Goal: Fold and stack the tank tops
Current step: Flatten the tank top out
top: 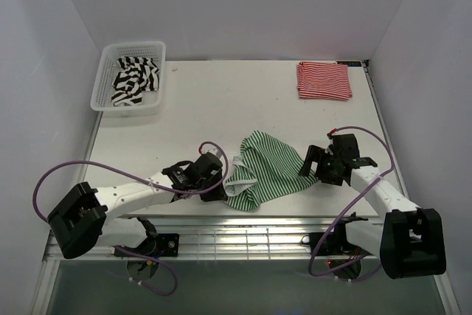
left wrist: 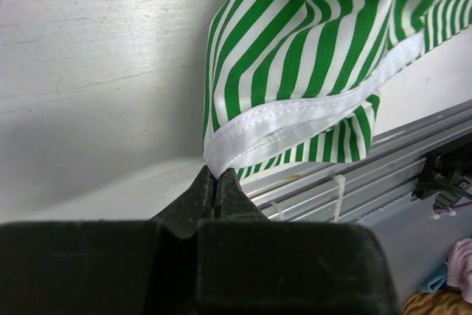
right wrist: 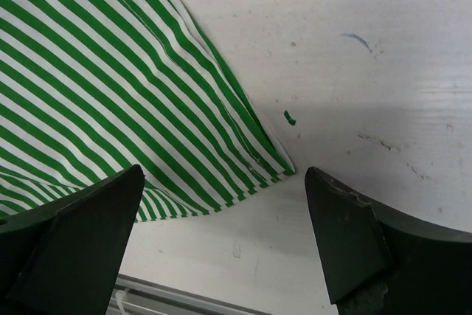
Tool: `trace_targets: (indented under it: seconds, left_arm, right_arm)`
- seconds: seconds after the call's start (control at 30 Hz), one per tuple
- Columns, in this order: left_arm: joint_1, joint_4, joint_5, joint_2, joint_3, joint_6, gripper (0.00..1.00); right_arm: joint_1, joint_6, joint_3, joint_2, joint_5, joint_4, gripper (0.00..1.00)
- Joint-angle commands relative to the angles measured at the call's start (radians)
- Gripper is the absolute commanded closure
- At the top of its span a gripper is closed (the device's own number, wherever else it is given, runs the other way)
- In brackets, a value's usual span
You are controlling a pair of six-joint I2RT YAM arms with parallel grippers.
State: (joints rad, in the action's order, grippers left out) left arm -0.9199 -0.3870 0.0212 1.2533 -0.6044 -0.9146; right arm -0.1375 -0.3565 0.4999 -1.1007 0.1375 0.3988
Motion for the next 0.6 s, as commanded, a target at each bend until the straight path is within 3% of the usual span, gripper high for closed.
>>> trace_targets:
  seconds: [0.0,0.1,0.2,0.3,0.4,0.57]
  left_arm:
    - [-0.004,0.000,-0.023,-0.040,0.002,-0.024,1.00]
    - [-0.004,0.000,-0.024,-0.041,-0.003,-0.021,1.00]
    - [-0.004,0.003,-0.023,-0.038,-0.012,-0.021,1.00]
    - [-0.004,0.008,-0.023,-0.041,-0.017,-0.026,1.00]
    - [-0.004,0.017,-0.023,-0.055,-0.020,-0.027,1.00]
    - [-0.004,0.011,-0.075,-0.104,-0.076,-0.015,1.00]
  right_arm:
    - [0.004,-0.006,-0.047,-0.060,0.063,-0.055,0.05]
    - [0.004,-0.004,-0.050,-0.079,0.074,-0.081,0.14]
    - [0.004,-0.006,-0.049,-0.091,0.076,-0.087,0.35]
    - [0.004,-0.006,-0.047,-0.090,0.045,-0.087,0.72]
    - [0.004,0.001,-0.041,-0.074,0.022,-0.083,0.92]
    - [0.004,0.028,0.049,0.001,0.057,-0.054,0.92]
